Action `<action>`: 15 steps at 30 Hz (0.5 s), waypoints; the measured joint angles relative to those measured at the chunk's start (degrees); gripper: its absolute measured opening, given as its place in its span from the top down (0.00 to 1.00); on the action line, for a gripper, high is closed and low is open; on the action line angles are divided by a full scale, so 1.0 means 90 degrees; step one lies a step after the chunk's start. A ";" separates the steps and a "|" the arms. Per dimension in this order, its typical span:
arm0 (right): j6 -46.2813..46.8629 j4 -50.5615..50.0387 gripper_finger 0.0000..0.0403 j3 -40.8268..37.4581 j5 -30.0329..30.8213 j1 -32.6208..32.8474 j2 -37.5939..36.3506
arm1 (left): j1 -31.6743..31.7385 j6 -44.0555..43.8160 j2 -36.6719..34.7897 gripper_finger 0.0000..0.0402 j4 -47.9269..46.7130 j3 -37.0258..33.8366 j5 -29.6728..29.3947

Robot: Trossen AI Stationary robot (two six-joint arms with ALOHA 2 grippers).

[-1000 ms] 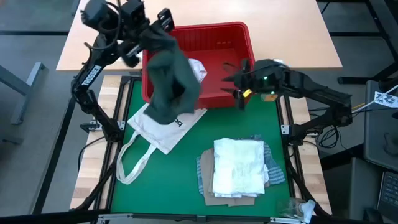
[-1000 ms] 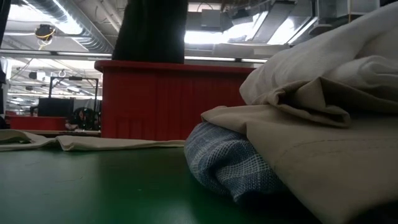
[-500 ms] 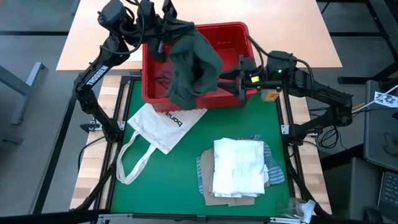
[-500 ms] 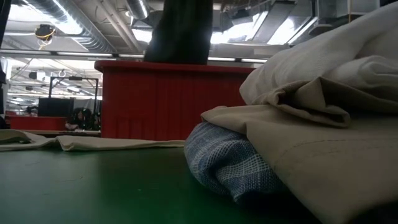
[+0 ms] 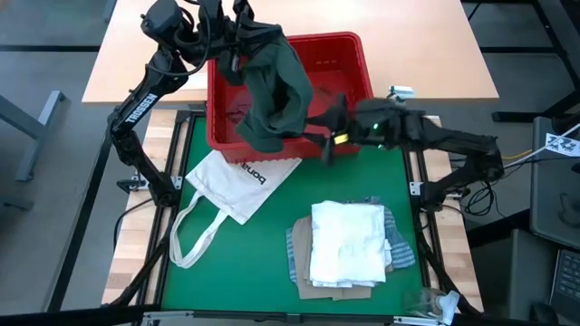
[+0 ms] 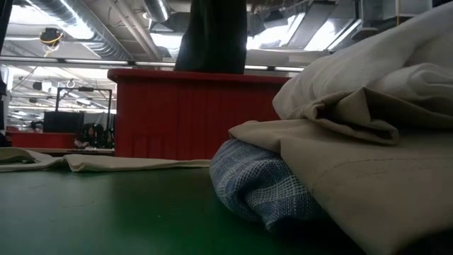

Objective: Fold Laundry from Bin
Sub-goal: Remove the green shirt from the red bin

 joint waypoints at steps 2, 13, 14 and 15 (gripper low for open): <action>-0.0352 0.0141 0.60 0.0000 0.0745 0.0187 0.0139 | -0.0002 -0.0001 0.0000 1.00 0.0002 0.0000 0.0006; -0.1192 0.1293 0.60 -0.0005 0.2188 0.0604 0.0616 | -0.0002 -0.0005 0.0000 1.00 -0.0003 0.0000 0.0031; -0.1192 0.1426 0.60 -0.0005 0.2220 0.0599 0.0620 | -0.0002 -0.0005 0.0000 1.00 -0.0001 0.0002 0.0033; -0.1186 0.1518 0.60 -0.0005 0.2228 0.0599 0.0620 | -0.0002 -0.0005 0.0000 1.00 -0.0001 0.0002 0.0033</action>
